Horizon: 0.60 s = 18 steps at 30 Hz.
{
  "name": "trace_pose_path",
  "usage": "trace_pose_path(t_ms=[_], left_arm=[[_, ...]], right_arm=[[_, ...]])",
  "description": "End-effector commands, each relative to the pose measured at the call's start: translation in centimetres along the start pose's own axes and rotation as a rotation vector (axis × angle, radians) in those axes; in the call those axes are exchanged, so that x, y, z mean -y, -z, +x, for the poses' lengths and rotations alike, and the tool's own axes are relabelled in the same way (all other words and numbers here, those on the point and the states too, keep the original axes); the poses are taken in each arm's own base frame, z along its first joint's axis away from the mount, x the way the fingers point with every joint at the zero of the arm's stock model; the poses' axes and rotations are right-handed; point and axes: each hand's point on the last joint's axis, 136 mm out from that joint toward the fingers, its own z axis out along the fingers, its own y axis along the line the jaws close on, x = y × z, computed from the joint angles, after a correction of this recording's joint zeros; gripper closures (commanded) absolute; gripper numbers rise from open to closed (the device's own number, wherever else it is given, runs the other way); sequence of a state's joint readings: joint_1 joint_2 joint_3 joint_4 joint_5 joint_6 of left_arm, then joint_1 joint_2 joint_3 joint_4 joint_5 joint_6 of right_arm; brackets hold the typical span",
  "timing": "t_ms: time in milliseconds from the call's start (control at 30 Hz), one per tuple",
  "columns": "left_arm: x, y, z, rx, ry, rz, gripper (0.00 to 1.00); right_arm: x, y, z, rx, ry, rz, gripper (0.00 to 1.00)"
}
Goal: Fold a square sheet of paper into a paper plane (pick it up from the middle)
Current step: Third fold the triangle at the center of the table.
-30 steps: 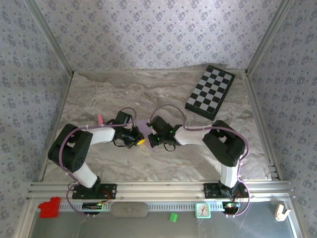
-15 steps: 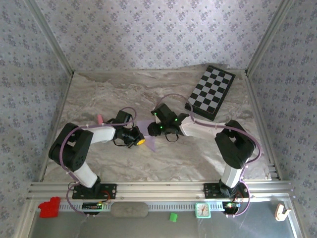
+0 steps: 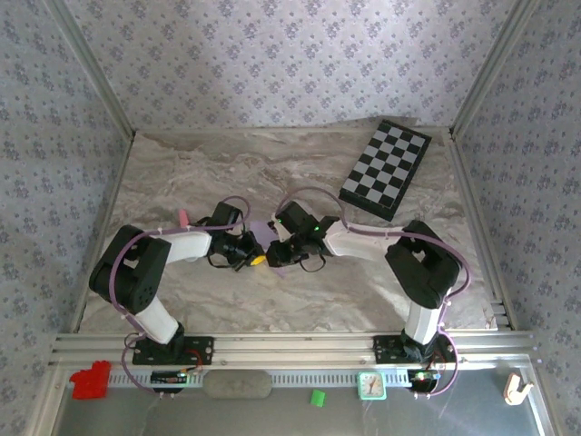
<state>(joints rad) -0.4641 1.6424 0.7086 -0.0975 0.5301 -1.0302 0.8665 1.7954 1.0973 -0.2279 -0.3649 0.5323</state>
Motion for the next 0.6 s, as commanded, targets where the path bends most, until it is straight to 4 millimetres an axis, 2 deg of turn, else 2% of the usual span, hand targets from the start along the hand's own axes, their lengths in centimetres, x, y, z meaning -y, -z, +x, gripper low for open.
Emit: trace_pose_path(t_ms=[0,567], left_arm=[[-4.9,-0.7,0.3,0.01,0.079,-0.176,0.92],[-4.6,-0.5,0.3,0.015,0.078,-0.168,0.92]], right_arm=[[0.4,-1.0,1.0,-0.04,0.0,-0.009,0.84],[1.7,-2.6,1.9,-0.092,-0.02,0.028,0.86]])
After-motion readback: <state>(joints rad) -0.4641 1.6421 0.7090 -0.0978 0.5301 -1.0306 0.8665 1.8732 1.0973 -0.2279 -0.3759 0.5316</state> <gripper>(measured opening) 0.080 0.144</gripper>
